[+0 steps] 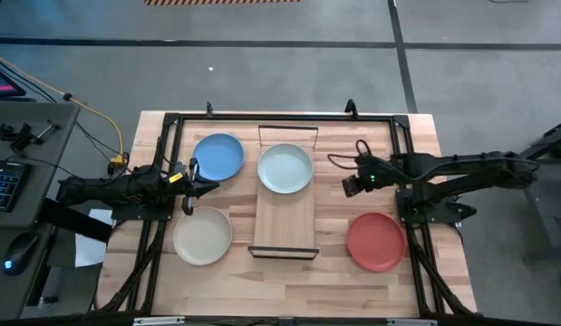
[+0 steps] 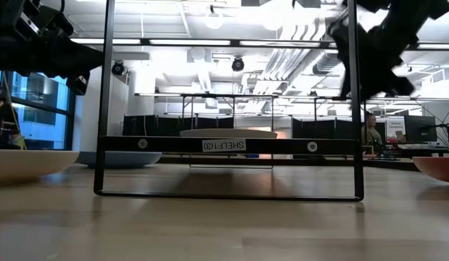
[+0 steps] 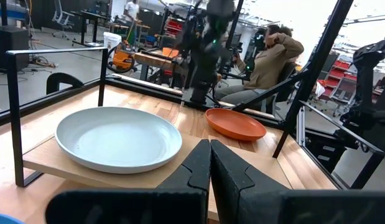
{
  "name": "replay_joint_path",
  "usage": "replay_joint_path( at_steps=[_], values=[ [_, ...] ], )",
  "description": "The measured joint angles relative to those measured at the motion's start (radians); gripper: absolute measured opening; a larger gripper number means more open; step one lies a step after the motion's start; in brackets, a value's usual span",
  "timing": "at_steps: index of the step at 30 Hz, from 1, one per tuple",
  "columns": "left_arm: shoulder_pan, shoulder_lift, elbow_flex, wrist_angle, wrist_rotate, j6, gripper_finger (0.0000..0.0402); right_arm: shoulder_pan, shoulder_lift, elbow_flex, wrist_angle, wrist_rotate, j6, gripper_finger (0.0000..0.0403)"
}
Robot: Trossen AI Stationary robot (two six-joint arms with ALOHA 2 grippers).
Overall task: Place and stack plates onto a shelf
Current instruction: Put the blue plate on the shelf
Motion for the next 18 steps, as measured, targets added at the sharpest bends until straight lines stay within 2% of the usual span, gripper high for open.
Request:
replay_joint_path(
  at_steps=[4, 8, 11, 15, 18],
  values=[
    [0.000, 0.000, 0.000, 0.000, 0.000, 0.000, 0.0001, 0.039, -0.076, 0.000, 0.197, 0.085, -0.198, 0.0119],
    [0.000, 0.000, 0.000, 0.004, -0.029, 0.023, 0.0001, 0.048, -0.125, 0.000, 0.355, 0.085, -0.378, 0.0119],
    [0.000, 0.000, 0.000, 0.021, -0.048, 0.030, 0.0001, 0.047, -0.143, 0.000, 0.412, 0.086, -0.492, 0.0119],
    [0.000, 0.002, 0.000, 0.139, -0.062, -0.049, 0.0001, 0.047, -0.143, 0.000, 0.492, 0.089, -0.573, 0.0119],
    [0.000, 0.001, 0.000, 0.344, -0.112, -0.120, 0.0001, 0.044, -0.140, 0.000, 0.508, 0.100, -0.570, 0.0119]
  ],
)
